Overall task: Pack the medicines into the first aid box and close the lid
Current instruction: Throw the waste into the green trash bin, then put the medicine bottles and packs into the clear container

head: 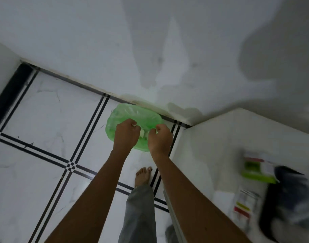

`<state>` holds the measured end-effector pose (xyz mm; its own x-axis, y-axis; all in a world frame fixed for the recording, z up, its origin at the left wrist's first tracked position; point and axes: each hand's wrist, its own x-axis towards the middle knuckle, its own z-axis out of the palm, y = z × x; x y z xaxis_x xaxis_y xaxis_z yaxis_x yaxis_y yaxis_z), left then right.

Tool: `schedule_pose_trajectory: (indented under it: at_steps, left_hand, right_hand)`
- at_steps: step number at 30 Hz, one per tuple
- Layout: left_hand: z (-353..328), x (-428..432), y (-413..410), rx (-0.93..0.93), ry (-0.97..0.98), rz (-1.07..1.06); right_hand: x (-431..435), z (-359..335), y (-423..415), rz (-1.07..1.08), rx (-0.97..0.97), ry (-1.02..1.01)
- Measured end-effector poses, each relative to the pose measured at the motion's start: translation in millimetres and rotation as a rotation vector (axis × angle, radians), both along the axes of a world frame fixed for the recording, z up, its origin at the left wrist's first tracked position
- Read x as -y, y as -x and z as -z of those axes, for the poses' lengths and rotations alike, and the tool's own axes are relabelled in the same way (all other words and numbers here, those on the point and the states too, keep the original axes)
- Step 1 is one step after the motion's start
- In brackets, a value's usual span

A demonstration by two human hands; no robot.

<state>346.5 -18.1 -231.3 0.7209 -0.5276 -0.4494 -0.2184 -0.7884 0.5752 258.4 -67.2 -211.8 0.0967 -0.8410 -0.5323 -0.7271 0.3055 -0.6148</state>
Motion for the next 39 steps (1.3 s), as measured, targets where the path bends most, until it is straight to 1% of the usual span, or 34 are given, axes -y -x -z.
schedule_pose_trajectory:
  at_steps: [3,5,8,11,14,17,20,24,27,31,33,39]
  left_hand:
    - [-74.6,-7.8,49.5,0.033,0.087,0.001]
    - [-129.7,-16.2,94.3,0.052,0.144,0.032]
    - [-192.7,-29.5,158.7,0.072,0.188,0.094]
    - [-232.9,-43.1,223.5,0.089,0.184,0.171]
    - [-252.8,-52.9,288.5,0.071,0.134,0.263]
    - [-248.9,-62.6,335.2,0.047,0.035,0.345]
    - [-232.4,-73.8,371.2,0.041,-0.072,0.428]
    - [-201.9,-83.4,385.8,0.05,-0.239,0.481]
    - [-179.8,-82.0,382.5,0.099,-0.326,0.523]
    - [-156.9,-72.4,371.5,0.058,-0.345,0.53]
    - [-150.3,-68.4,367.9,0.014,-0.348,0.555]
    - [-147.0,-69.1,361.8,-0.084,-0.343,0.56]
  right_hand:
    - [-10.8,-75.4,50.2,-0.004,0.077,0.118]
    - [-21.4,-128.8,97.3,-0.02,0.127,0.197]
    - [-38.0,-189.8,169.2,-0.061,0.155,0.304]
    - [-54.3,-230.6,246.1,-0.07,0.167,0.363]
    - [-64.2,-253.0,325.8,-0.053,0.154,0.428]
    - [-65.9,-256.0,387.6,0.001,0.11,0.463]
    - [-70.8,-247.0,440.3,0.116,0.063,0.467]
    - [-77.9,-211.0,481.0,0.304,-0.018,0.298]
    - [-75.4,-172.1,499.0,0.415,-0.104,0.176]
    - [-57.8,-140.8,508.7,0.451,-0.287,0.074]
    - [-49.5,-131.2,509.8,0.434,-0.328,0.044]
    - [-39.9,-113.4,508.2,0.391,-0.414,-0.151]
